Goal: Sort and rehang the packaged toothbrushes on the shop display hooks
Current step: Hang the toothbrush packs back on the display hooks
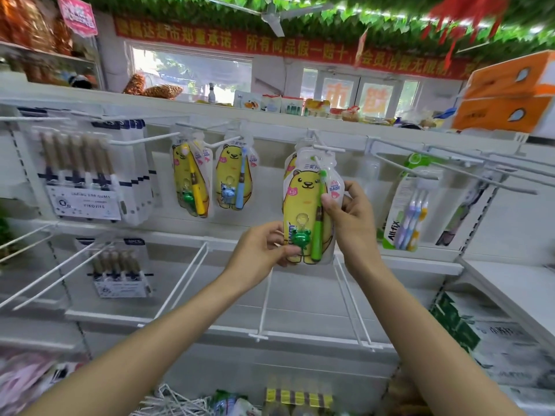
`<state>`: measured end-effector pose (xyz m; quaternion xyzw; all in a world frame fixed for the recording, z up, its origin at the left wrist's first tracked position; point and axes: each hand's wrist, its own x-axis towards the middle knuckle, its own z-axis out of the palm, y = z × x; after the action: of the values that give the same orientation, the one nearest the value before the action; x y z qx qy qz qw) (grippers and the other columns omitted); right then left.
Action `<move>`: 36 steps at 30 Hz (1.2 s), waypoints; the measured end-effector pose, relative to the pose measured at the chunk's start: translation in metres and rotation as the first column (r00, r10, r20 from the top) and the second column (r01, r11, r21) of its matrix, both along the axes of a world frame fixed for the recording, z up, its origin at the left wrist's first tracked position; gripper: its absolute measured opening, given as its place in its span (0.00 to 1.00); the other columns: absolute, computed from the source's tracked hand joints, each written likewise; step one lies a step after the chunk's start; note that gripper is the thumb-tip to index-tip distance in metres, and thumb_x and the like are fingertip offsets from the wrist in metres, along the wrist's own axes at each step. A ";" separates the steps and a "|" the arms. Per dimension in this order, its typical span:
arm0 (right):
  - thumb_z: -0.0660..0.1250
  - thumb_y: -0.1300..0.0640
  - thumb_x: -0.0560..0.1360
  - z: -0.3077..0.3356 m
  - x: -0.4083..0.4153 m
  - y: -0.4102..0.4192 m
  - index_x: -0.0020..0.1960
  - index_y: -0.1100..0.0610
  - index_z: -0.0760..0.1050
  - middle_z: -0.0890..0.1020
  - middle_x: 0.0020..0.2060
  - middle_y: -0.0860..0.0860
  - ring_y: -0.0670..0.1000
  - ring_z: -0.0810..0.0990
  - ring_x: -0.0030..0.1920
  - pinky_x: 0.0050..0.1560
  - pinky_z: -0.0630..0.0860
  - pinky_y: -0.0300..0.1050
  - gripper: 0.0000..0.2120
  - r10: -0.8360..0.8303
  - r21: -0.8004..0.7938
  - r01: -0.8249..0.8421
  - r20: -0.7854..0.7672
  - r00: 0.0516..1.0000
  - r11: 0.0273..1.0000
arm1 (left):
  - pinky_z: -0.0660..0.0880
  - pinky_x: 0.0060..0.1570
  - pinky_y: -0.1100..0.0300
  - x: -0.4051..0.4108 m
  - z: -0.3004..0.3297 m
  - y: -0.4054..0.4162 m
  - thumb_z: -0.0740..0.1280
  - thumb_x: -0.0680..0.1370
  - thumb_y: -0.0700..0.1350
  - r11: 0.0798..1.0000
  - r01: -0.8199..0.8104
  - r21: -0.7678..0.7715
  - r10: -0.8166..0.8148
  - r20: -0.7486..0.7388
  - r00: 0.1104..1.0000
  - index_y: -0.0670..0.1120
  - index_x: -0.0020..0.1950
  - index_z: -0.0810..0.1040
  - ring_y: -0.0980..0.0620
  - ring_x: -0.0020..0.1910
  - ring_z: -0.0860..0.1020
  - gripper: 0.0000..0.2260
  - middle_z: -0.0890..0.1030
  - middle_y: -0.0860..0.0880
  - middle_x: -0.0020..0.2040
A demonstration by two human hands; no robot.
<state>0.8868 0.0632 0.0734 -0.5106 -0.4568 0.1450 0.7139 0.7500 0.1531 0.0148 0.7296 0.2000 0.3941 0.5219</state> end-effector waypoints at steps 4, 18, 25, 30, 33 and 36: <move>0.67 0.61 0.80 0.003 0.020 0.027 0.52 0.53 0.74 0.85 0.46 0.56 0.53 0.84 0.47 0.53 0.82 0.58 0.04 -0.080 -0.065 0.083 0.052 0.995 0.994 | 0.81 0.38 0.53 0.020 0.001 0.031 0.74 0.74 0.35 0.998 -0.025 0.062 0.028 -0.043 0.999 0.47 0.50 0.81 0.42 0.36 0.84 0.10 0.86 0.45 0.39; 0.70 0.53 0.77 0.007 0.078 0.095 0.52 0.59 0.78 0.85 0.44 0.53 0.53 0.84 0.45 0.49 0.80 0.59 0.10 -0.233 -0.146 0.291 0.322 0.918 0.946 | 0.78 0.37 0.60 0.074 -0.005 0.098 0.71 0.76 0.35 0.991 -0.100 0.087 0.107 -0.080 0.991 0.47 0.50 0.77 0.50 0.34 0.82 0.09 0.84 0.50 0.37; 0.68 0.49 0.79 -0.004 0.083 0.102 0.52 0.60 0.77 0.84 0.41 0.52 0.53 0.82 0.42 0.43 0.78 0.51 0.13 -0.262 -0.126 0.334 0.392 0.882 0.934 | 0.79 0.44 0.52 0.079 -0.015 0.098 0.68 0.80 0.41 0.979 -0.181 0.098 0.190 -0.087 0.978 0.51 0.47 0.78 0.50 0.36 0.82 0.05 0.83 0.49 0.41; 0.70 0.54 0.78 -0.020 0.088 0.088 0.56 0.59 0.75 0.75 0.36 0.42 0.49 0.78 0.41 0.45 0.76 0.45 0.11 -0.245 -0.190 0.387 0.514 0.822 0.902 | 0.80 0.51 0.50 0.064 -0.034 0.087 0.66 0.80 0.55 0.925 -0.320 0.203 0.375 -0.363 0.853 0.50 0.52 0.81 0.52 0.42 0.83 0.11 0.85 0.53 0.44; 0.69 0.58 0.78 -0.038 0.089 0.067 0.59 0.60 0.75 0.76 0.38 0.45 0.49 0.77 0.42 0.48 0.76 0.46 0.12 -0.210 -0.222 0.413 0.601 0.771 0.883 | 0.78 0.56 0.53 0.050 -0.037 0.073 0.67 0.79 0.54 0.897 -0.345 0.275 0.436 -0.438 0.786 0.49 0.55 0.83 0.51 0.50 0.82 0.11 0.85 0.52 0.50; 0.68 0.58 0.78 -0.053 0.086 0.035 0.60 0.58 0.75 0.79 0.43 0.48 0.50 0.79 0.44 0.50 0.78 0.50 0.11 -0.173 -0.232 0.428 0.674 0.719 0.873 | 0.77 0.55 0.55 0.035 -0.033 0.051 0.68 0.79 0.52 0.875 -0.303 0.379 0.455 -0.428 0.781 0.51 0.57 0.82 0.53 0.51 0.81 0.09 0.84 0.54 0.53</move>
<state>0.9733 0.0984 0.0203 -0.7231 -0.5427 -0.0720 0.4213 0.7852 0.2037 -0.0179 0.8187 0.4137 0.3120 0.2475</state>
